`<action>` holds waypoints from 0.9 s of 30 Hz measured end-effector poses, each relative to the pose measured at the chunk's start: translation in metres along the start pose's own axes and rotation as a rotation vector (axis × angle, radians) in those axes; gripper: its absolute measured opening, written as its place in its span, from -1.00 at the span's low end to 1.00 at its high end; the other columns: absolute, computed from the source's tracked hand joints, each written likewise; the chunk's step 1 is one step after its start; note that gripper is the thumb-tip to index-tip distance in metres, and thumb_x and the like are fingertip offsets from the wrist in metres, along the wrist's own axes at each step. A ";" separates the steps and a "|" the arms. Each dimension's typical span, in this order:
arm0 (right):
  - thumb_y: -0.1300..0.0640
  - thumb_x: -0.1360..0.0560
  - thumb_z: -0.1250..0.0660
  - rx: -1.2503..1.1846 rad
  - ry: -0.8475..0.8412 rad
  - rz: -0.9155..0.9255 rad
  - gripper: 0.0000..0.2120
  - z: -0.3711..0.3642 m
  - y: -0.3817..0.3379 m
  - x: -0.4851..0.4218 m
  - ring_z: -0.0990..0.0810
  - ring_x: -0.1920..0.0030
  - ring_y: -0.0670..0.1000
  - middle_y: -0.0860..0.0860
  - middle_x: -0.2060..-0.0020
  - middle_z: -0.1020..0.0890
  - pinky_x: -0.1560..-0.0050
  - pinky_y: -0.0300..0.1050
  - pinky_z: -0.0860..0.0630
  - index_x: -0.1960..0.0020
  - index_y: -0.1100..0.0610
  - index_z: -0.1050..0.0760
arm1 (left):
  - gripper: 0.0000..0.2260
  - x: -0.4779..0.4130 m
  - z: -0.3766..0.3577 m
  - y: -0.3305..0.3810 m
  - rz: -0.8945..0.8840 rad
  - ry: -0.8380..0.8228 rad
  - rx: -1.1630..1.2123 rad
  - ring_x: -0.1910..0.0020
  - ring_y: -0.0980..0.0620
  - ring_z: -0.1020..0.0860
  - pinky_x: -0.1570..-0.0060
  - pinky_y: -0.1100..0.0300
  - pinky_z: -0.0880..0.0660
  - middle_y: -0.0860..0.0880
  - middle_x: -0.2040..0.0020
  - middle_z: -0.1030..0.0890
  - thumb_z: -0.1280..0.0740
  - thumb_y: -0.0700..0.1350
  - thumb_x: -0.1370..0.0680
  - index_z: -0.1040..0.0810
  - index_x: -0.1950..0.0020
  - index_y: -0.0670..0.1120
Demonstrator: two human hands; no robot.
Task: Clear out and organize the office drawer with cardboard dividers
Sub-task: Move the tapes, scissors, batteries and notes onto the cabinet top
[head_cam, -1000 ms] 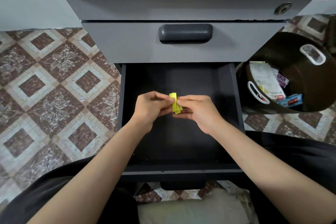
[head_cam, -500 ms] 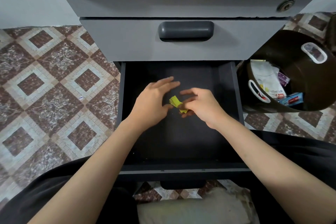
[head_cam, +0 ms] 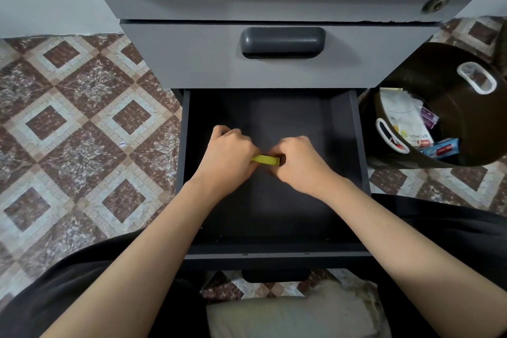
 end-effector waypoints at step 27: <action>0.19 -0.50 -0.31 0.383 0.097 0.008 -0.81 0.003 -0.008 0.002 -0.49 0.16 0.03 0.03 0.10 -0.53 0.26 -0.17 -0.39 -0.11 0.16 -0.50 | -0.75 -0.004 0.000 0.000 0.080 -0.059 -0.024 -0.06 0.01 -0.46 -0.15 0.17 -0.21 0.03 0.03 -0.59 -0.17 0.00 -0.59 -0.62 -0.06 0.03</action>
Point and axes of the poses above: each hand's wrist, its own x-axis away from the middle knuckle, its own z-axis out of the back of the hand, y = z × x, the point moved 2 cm from there along -x, towards the middle knuckle
